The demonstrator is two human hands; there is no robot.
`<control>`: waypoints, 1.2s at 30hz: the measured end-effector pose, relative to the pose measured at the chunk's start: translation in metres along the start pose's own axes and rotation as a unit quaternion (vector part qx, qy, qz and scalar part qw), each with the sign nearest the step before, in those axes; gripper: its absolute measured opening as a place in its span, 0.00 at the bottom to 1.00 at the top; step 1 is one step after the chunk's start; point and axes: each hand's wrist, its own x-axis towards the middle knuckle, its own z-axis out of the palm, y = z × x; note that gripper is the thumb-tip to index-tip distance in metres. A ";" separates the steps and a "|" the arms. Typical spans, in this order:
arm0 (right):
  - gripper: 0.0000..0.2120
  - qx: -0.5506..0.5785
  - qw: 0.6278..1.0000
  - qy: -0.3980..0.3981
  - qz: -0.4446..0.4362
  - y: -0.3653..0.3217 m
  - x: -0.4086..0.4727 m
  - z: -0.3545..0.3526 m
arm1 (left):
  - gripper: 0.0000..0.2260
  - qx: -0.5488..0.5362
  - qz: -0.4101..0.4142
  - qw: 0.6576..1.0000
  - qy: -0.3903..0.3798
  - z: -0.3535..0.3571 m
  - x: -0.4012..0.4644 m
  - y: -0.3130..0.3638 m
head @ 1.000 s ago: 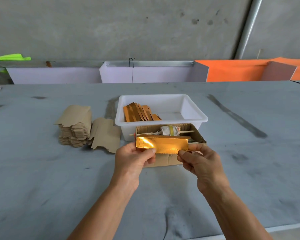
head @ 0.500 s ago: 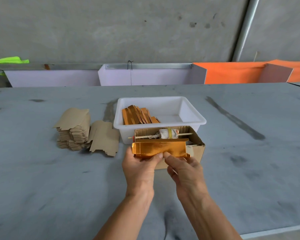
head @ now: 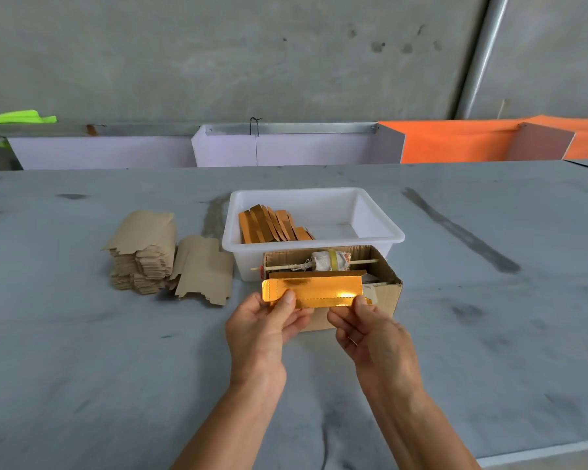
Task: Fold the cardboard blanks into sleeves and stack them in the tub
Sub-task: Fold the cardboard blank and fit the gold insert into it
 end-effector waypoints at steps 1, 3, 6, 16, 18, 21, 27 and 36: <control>0.10 0.004 1.000 0.002 0.001 -0.001 0.000 -0.001 | 0.01 -0.004 -0.007 1.000 -0.001 -0.001 0.000 0.000; 0.10 0.005 1.000 0.005 0.002 -0.001 0.001 -0.002 | 0.03 -0.005 -0.017 1.000 -0.003 -0.003 0.001 -0.001; 0.09 0.023 1.000 0.009 0.012 -0.001 0.002 -0.004 | 0.02 0.035 0.033 0.998 -0.037 -0.007 -0.002 -0.003; 0.10 0.061 0.993 -0.079 0.059 -0.002 -0.004 -0.001 | 0.05 0.347 0.419 0.827 -0.142 -0.021 -0.001 -0.009; 0.11 0.046 0.994 -0.086 0.052 -0.002 -0.005 -0.002 | 0.03 0.408 0.469 0.764 -0.173 -0.024 -0.003 -0.007; 0.13 0.015 0.995 -0.092 0.046 0.000 -0.006 -0.005 | 0.04 0.490 0.510 0.677 -0.203 -0.026 -0.006 -0.003; 0.17 -0.049 0.997 -0.061 0.026 0.001 -0.007 -0.008 | 0.09 0.510 0.452 0.676 -0.281 -0.028 -0.008 0.002; 0.13 -0.050 0.997 -0.051 0.040 0.007 -0.011 -0.006 | 0.01 0.426 0.325 0.824 -0.184 -0.018 -0.004 -0.004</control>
